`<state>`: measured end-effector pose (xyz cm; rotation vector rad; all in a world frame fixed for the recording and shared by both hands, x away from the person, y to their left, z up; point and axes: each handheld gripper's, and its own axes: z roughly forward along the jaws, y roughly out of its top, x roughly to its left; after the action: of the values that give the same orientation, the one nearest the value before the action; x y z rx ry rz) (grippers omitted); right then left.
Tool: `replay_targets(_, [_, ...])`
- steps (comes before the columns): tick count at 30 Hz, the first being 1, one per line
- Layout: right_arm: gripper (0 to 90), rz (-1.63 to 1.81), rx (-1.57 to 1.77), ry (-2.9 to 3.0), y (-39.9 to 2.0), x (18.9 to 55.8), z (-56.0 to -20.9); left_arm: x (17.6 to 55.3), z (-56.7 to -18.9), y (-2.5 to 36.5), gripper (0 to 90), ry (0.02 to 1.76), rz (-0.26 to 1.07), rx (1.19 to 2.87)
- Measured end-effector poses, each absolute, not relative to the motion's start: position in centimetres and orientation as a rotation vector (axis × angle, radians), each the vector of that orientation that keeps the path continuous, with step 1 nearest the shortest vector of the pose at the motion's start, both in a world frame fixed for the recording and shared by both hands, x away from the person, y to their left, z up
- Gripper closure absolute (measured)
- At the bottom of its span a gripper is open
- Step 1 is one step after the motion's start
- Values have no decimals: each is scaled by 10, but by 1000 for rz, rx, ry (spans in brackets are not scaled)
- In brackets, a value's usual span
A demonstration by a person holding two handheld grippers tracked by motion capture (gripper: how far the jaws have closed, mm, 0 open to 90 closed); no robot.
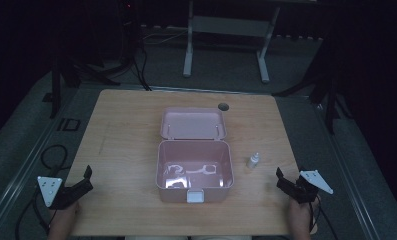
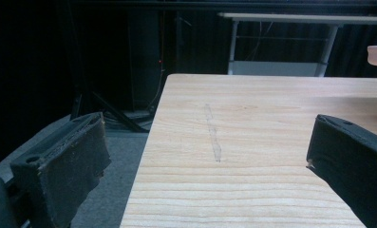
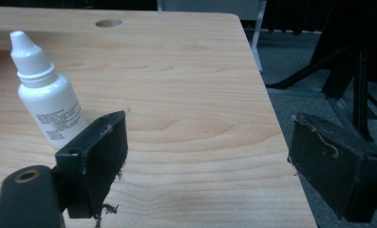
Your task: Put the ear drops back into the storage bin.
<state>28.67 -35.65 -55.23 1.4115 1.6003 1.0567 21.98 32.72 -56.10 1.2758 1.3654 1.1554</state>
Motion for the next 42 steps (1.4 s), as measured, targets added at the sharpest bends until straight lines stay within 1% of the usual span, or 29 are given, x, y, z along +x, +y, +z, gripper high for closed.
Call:
replay_targets(9, [128,984,1414,1693,-353,294,-553,220,-561,328,3,1348,1130,1290])
replay_targets(21, [141,919,1473,1948,-352,305,-536,221,-561,327,3,1345,1114,1305])
replay_targets(24, [140,854,1545,2048,-352,309,-531,221,-562,327,3,1342,1106,1312])
replay_targets(33, [135,683,1615,2278,-349,310,-517,222,-562,327,3,1336,1092,1328])
replay_targets(40, [139,532,1564,2464,-341,311,-506,222,-562,327,3,1337,1089,1329])
replay_targets(41, [166,483,1514,2509,-339,311,-504,222,-562,327,3,1336,1084,1330])
replay_targets(42, [166,483,1514,2509,-339,311,-504,222,-562,327,3,1335,1081,1331])
